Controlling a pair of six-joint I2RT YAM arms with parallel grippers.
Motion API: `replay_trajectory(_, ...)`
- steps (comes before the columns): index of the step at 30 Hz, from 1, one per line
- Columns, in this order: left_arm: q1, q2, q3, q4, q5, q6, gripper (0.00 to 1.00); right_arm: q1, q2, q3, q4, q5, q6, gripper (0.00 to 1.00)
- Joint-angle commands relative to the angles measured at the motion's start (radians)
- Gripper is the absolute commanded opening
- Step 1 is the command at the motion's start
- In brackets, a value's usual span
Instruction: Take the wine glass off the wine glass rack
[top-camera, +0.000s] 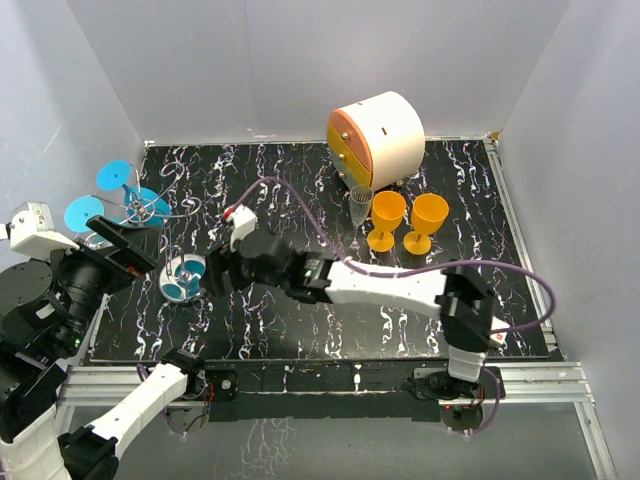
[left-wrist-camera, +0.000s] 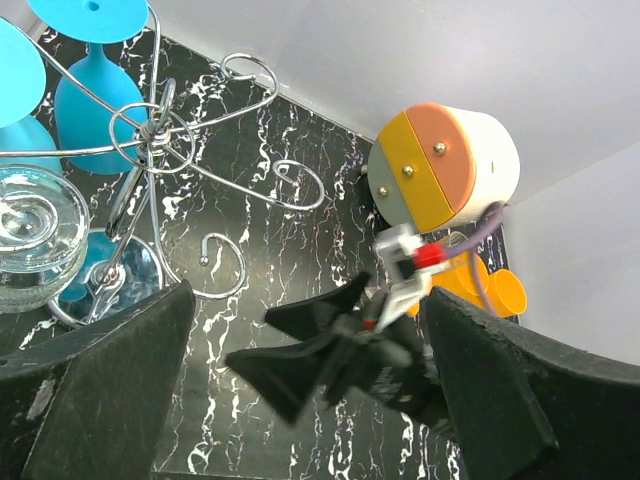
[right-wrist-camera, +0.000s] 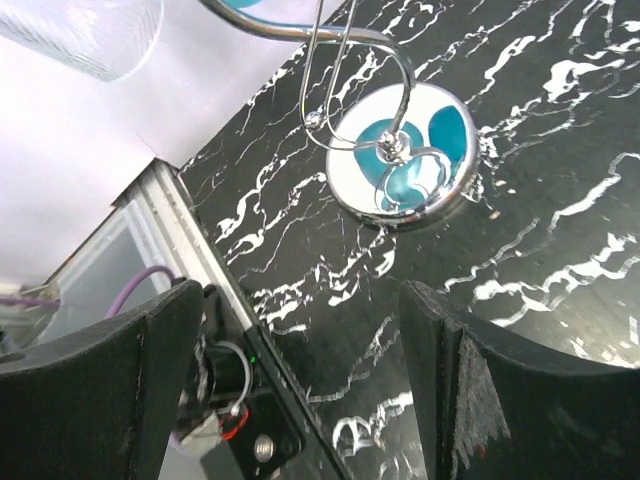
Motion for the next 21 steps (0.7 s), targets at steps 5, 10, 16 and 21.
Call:
replay_trajectory(5, -0.006, 0.013, 0.045, -0.038, 0.043, 0.02, 0.99, 0.104, 0.26, -0.021, 0.535, 0.252, -0.072, 0.79)
replay_trajectory(10, -0.006, 0.008, 0.059, -0.052, 0.055, 0.027, 0.99, 0.107, 0.44, 0.091, 0.599, 0.284, -0.065, 0.8)
replay_trajectory(16, -0.007, -0.006, 0.059, -0.066, 0.048, 0.039, 0.99, 0.112, 0.596, 0.234, 0.618, 0.294, -0.137, 0.82)
replay_trajectory(21, -0.006, 0.0, 0.064, -0.062, 0.05, 0.047, 0.99, 0.112, 0.704, 0.355, 0.604, 0.335, -0.169, 0.8)
